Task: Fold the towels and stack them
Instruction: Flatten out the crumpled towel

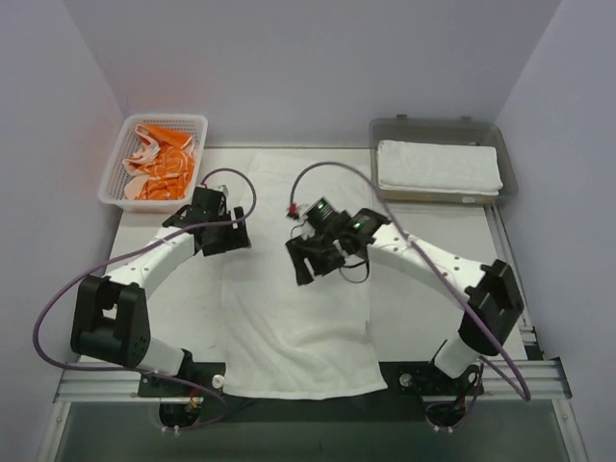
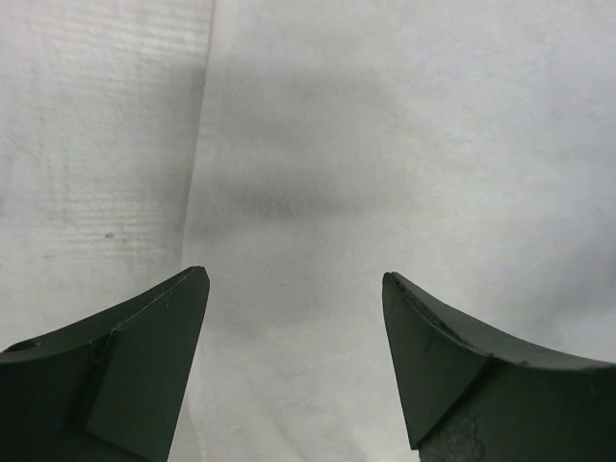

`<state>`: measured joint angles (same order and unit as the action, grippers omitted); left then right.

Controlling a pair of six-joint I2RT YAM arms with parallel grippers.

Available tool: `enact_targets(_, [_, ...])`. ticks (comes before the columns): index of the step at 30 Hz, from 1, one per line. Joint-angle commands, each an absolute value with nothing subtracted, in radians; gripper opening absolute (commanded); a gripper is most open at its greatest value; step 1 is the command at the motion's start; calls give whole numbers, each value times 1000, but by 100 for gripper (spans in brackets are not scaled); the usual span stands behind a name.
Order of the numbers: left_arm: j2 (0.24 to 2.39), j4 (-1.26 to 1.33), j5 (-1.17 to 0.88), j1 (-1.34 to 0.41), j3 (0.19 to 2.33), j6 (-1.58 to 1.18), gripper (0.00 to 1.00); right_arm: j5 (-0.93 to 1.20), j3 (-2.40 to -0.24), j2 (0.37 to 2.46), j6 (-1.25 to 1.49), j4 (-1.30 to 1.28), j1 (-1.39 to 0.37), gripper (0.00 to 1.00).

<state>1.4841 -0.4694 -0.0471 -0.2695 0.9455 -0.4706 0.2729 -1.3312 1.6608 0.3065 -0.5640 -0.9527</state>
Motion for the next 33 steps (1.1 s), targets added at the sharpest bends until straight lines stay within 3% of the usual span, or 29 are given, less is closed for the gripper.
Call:
enact_targets(1, [1436,-442,-8,-265,1066,-407,84,187,-1338,1586,236,-618,-758,57])
enact_targets(6, [1601,-397,12,-267,1198,-350,81,154,-1437,1742,207,-597,-571,55])
enact_targets(11, [1802,-362,2,-278,1311,-330,74,124,-1519,1922,209,-552,-508,52])
enact_targets(18, [1904,-436,-21,-298,1250,-422,63,199,-1497,2022,222,-549,-502,50])
enact_targets(26, [1671,-437,-43,-351,867,-554,63,267,-1217,1892,287,-587,-578,50])
enact_targets(33, [1199,-541,-31,-359,609,-666,63,314,-1048,1698,307,-632,-675,50])
